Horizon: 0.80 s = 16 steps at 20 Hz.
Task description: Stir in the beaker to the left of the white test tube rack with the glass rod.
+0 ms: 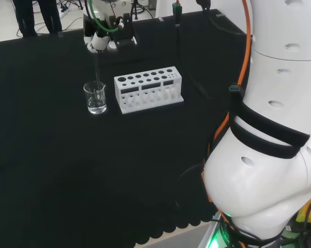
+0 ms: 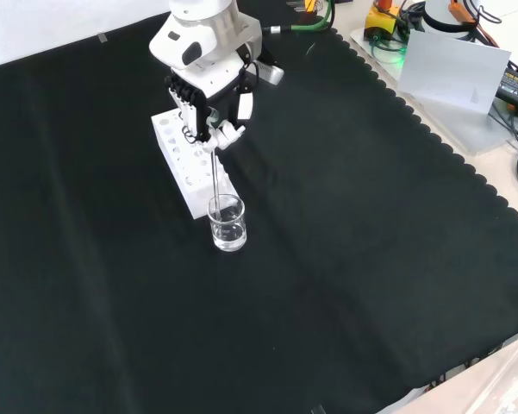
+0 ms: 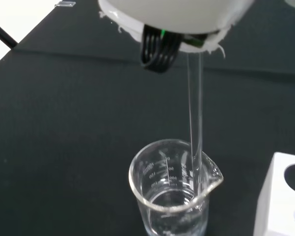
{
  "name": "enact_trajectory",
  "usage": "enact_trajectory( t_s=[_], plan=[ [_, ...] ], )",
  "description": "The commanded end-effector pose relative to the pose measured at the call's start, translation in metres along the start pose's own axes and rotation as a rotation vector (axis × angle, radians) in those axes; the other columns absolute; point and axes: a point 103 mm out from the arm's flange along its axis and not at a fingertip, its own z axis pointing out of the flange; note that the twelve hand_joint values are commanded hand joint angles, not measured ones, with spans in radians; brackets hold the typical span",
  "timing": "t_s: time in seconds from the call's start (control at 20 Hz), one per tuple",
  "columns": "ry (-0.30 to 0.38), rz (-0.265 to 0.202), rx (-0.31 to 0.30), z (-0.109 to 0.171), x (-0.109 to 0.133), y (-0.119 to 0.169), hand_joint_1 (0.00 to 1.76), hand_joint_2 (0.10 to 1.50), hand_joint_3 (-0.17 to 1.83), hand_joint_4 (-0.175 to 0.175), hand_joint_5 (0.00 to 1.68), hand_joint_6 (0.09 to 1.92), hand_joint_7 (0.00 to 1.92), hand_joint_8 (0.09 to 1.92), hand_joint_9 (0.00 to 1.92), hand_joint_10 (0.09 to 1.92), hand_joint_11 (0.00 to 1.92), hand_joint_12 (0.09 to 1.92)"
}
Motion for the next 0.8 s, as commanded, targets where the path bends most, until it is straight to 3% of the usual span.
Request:
enact_trajectory(
  t_s=[0.05, 0.4, 0.8],
  plan=[
    [-0.015, -0.005, -0.002, -0.001, 0.006, -0.020, 1.33, 0.60, 0.73, -0.175, 1.27, 0.47, 1.40, 0.71, 1.76, 0.52, 1.71, 0.43],
    [-0.014, -0.031, -0.009, 0.002, 0.033, -0.022, 1.33, 0.60, 0.73, -0.175, 1.27, 0.47, 1.40, 0.71, 1.76, 0.52, 1.71, 0.43],
    [-0.012, -0.046, 0.002, 0.010, 0.040, 0.004, 1.33, 0.60, 0.73, -0.175, 1.27, 0.47, 1.40, 0.71, 1.76, 0.52, 1.71, 0.43]
  ],
)
